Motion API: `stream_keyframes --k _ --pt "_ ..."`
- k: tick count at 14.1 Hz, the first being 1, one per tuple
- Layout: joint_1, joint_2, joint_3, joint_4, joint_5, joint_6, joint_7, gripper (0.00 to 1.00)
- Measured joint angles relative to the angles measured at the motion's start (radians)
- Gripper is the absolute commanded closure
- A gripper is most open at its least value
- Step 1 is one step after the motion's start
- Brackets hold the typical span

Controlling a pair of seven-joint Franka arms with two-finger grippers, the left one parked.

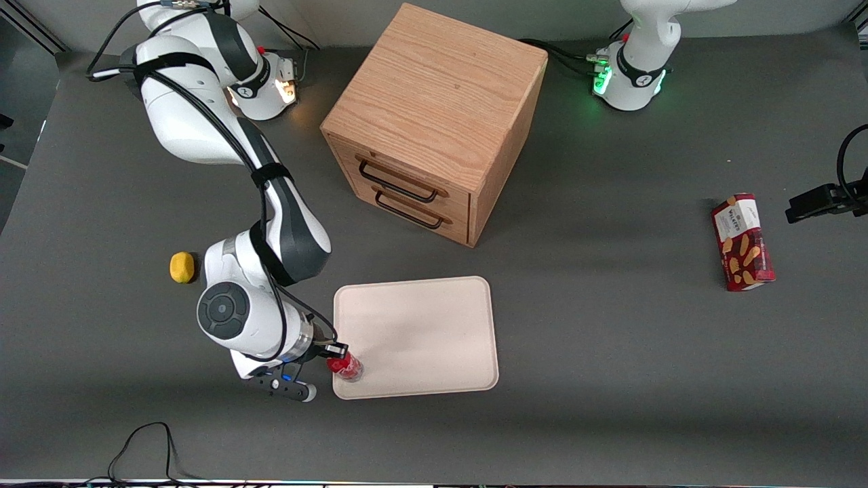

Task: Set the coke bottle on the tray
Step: 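Lower the bottle upright onto the tray's edge and open the gripper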

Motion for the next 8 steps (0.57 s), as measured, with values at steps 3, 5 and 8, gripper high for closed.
stream_keyframes --k 3,5,8 --pt "0.000 0.000 0.000 0.006 0.000 0.002 0.000 0.00" --pt "0.000 0.001 0.000 0.008 0.000 0.002 0.001 0.00" --pt "0.000 0.002 0.000 0.008 0.000 0.002 0.001 0.00"
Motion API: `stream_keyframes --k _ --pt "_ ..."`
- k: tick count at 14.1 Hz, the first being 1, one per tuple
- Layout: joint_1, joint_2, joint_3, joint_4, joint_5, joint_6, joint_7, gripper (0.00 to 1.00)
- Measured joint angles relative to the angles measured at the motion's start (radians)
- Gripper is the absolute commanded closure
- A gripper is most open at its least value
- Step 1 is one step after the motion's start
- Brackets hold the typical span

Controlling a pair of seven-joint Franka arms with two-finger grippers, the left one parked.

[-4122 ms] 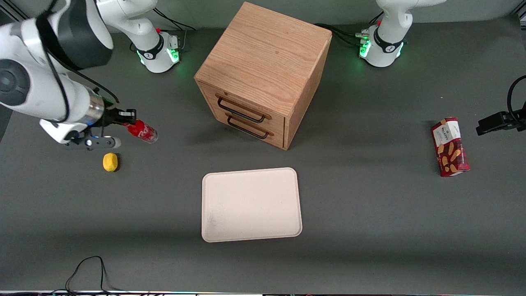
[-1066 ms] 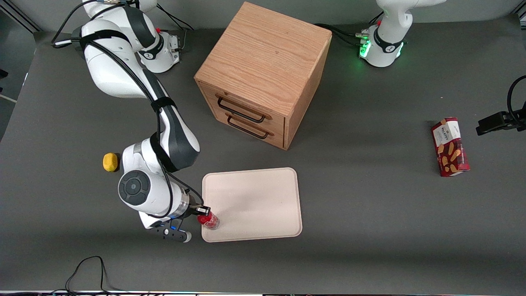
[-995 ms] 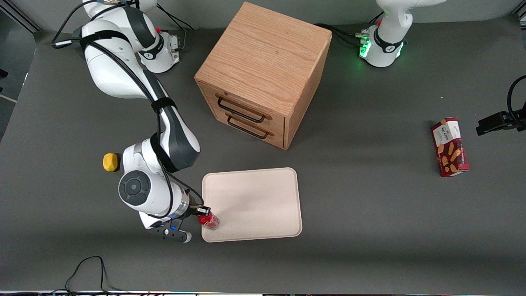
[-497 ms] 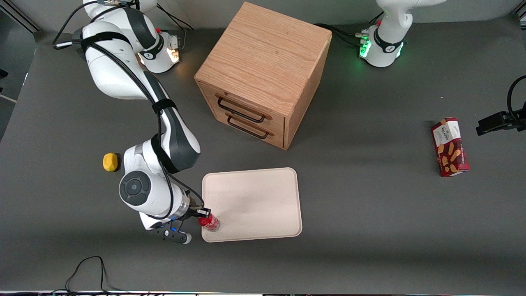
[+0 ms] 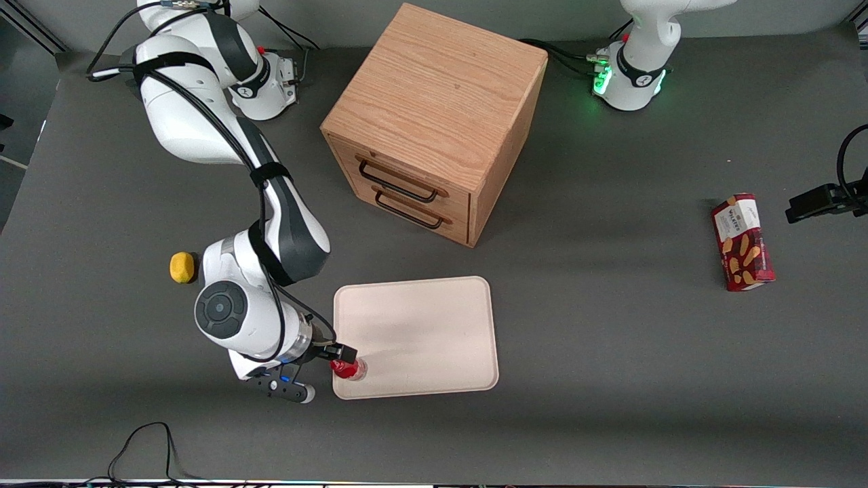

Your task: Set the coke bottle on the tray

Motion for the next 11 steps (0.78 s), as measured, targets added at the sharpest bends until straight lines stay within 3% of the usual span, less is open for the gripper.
stream_keyframes --k 11 --pt "-0.001 0.000 0.000 0.007 0.000 -0.026 0.000 0.00"
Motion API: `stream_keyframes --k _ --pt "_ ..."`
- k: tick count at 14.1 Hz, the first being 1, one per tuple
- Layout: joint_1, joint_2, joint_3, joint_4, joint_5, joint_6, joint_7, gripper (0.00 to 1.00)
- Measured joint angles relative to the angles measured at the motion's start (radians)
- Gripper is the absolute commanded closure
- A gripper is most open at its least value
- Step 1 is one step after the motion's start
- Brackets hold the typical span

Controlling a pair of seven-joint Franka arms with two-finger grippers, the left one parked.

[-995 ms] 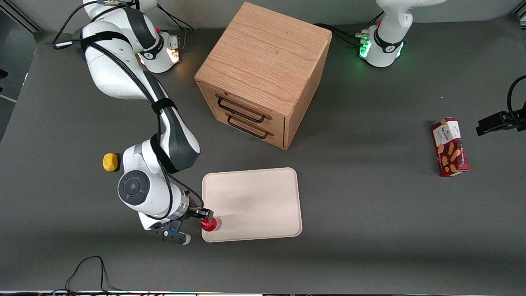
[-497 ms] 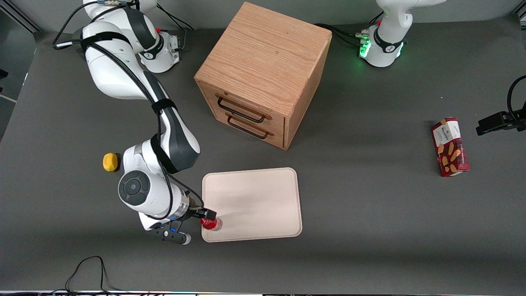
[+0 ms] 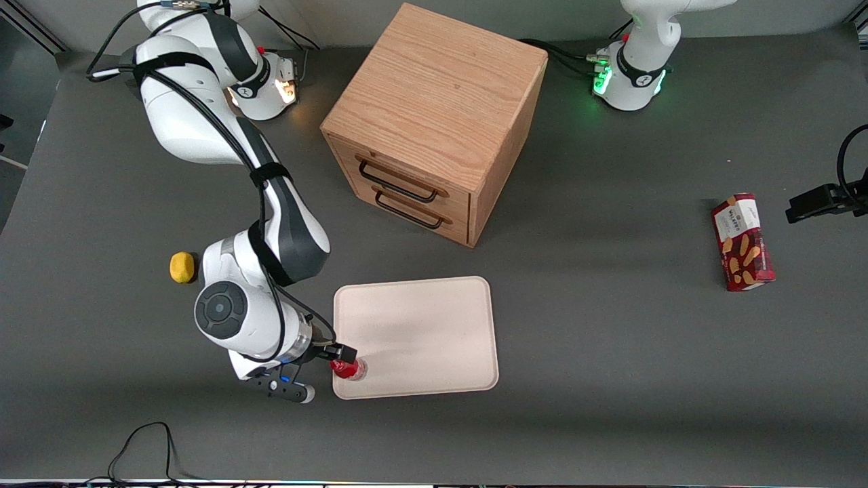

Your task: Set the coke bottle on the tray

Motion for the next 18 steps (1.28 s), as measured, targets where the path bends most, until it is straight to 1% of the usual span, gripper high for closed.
stream_keyframes --k 3,5,7,9,13,15,18 --pt "-0.002 -0.018 -0.003 0.022 0.000 -0.121 0.000 0.00" --pt "-0.014 -0.056 -0.004 0.022 0.000 -0.209 -0.022 0.00" --pt "-0.042 -0.100 -0.005 0.016 0.000 -0.304 -0.076 0.00" --pt "-0.072 -0.148 -0.005 -0.023 0.000 -0.346 -0.110 0.00" --pt "-0.129 -0.313 -0.018 -0.217 0.000 -0.354 -0.282 0.00" --pt "-0.152 -0.442 -0.042 -0.372 0.000 -0.339 -0.354 0.00" --pt "-0.155 -0.673 -0.084 -0.660 0.000 -0.246 -0.425 0.00"
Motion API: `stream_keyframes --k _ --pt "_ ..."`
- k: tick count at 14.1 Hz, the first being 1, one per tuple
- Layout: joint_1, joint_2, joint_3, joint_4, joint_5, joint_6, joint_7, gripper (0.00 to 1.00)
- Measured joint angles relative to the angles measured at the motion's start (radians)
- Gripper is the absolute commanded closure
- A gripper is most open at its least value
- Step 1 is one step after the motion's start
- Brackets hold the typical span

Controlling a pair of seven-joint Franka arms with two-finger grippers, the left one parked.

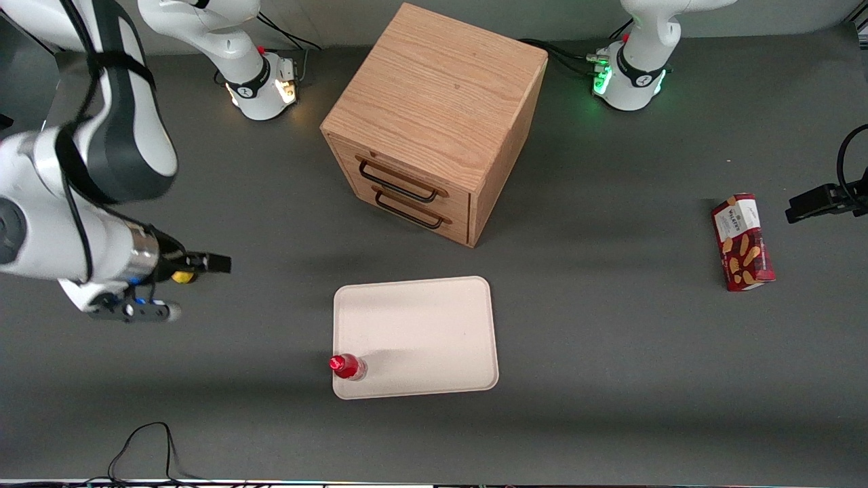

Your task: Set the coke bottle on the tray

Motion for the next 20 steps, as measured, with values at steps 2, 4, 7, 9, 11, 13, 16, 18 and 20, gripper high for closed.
stream_keyframes --k 2,4,7,9,11,13,16,18,20 --pt "0.000 -0.133 -0.012 -0.138 -0.001 0.017 -0.026 0.00" --pt "0.002 -0.221 -0.012 -0.215 -0.008 0.020 -0.046 0.00" --pt "-0.003 -0.279 -0.014 -0.253 -0.014 0.000 -0.104 0.00" --pt "-0.008 -0.287 -0.021 -0.254 -0.014 -0.007 -0.125 0.00" --pt "-0.008 -0.293 -0.041 -0.251 -0.014 -0.011 -0.126 0.00" --pt "-0.008 -0.302 -0.056 -0.242 -0.014 -0.032 -0.136 0.00" --pt "0.005 -0.315 -0.062 -0.216 -0.045 -0.071 -0.137 0.00" --pt "0.004 -0.318 -0.065 -0.213 -0.050 -0.081 -0.137 0.00" --pt "-0.004 -0.318 -0.071 -0.211 -0.050 -0.091 -0.137 0.00"
